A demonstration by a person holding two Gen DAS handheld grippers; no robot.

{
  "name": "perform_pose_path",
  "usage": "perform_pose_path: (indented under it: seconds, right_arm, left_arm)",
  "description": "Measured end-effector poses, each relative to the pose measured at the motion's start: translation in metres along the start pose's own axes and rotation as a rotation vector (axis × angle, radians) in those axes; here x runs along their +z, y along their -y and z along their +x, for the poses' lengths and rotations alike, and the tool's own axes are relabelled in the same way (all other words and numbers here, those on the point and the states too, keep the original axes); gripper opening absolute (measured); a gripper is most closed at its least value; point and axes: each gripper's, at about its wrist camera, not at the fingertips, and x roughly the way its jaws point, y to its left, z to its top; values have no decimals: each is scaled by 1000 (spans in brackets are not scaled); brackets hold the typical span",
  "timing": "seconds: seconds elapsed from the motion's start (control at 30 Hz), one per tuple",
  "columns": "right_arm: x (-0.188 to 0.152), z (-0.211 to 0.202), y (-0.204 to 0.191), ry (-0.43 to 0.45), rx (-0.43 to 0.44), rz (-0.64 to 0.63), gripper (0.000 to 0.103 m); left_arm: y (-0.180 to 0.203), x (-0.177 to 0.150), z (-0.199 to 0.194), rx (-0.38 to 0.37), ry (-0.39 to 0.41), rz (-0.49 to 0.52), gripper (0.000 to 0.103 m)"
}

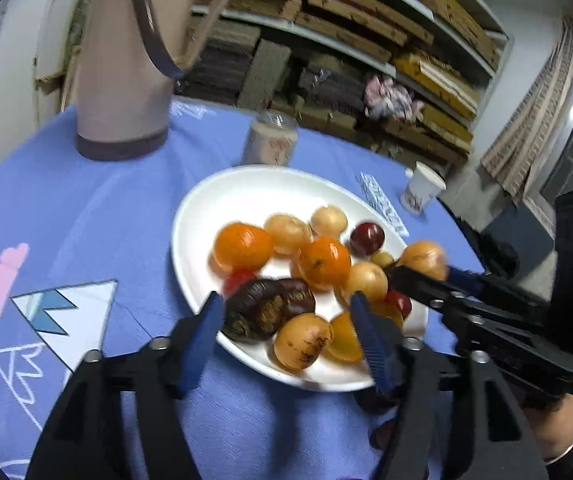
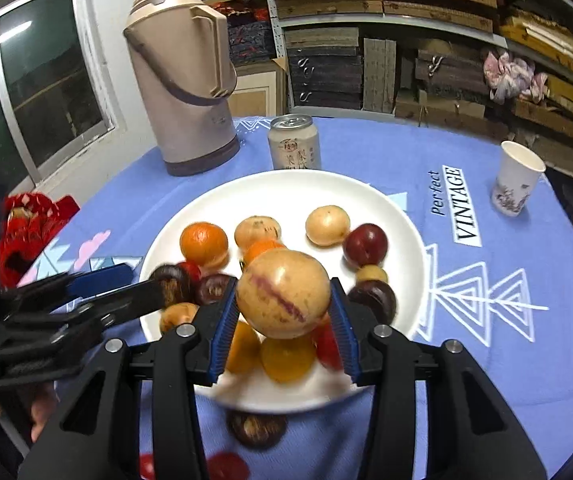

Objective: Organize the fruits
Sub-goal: 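Carry both fruits over the white plate and open both tools to release them, then withdraw both open tools from the plate toward the red fruits on the cloth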

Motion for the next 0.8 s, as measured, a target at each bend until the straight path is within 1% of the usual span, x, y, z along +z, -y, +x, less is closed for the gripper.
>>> perform_pose_path:
  seconds: [0.07,0.17,0.2,0.27,0.33,0.37,0.43,0.53,0.63,0.7,0.8]
  right_arm:
    - [3,8,-4,-5,7,6,45]
    - [6,14,-6,18,48,27,48]
    - [5,13,-4,27,75,49,49]
    - [3,8,1,36,92,70,53]
    - [1,2,7,44,82,80,56]
    - [-1,-2,10,47,83,91,60]
    - [-7,-11,17,48,80,103,62]
    - [-14,-25,22,49,63,85,62]
    - [-23,-42,24,58,52,63,67]
    - [-30,-50,25,63,33,45,72]
    - [-44,-59,24,46,9,15,74]
  left_arm:
    - [-3,1,-6,1,13,-11,75]
    - [-10,1,-10,12,10,-39,78]
    - [-12,-1,-12,18,6,-43,78]
    - [-15,-2,-13,26,0,-41,78]
    - [-15,-2,-14,31,-2,-35,80]
    - [-14,-3,-15,34,-4,-27,80]
    - [-9,-5,-17,44,1,0,81]
    - [-2,-8,-17,60,5,44,82]
    - [2,-9,-16,72,2,74,82]
    - [4,-11,-15,76,-2,84,82]
    - [5,-11,-14,83,-13,87,82]
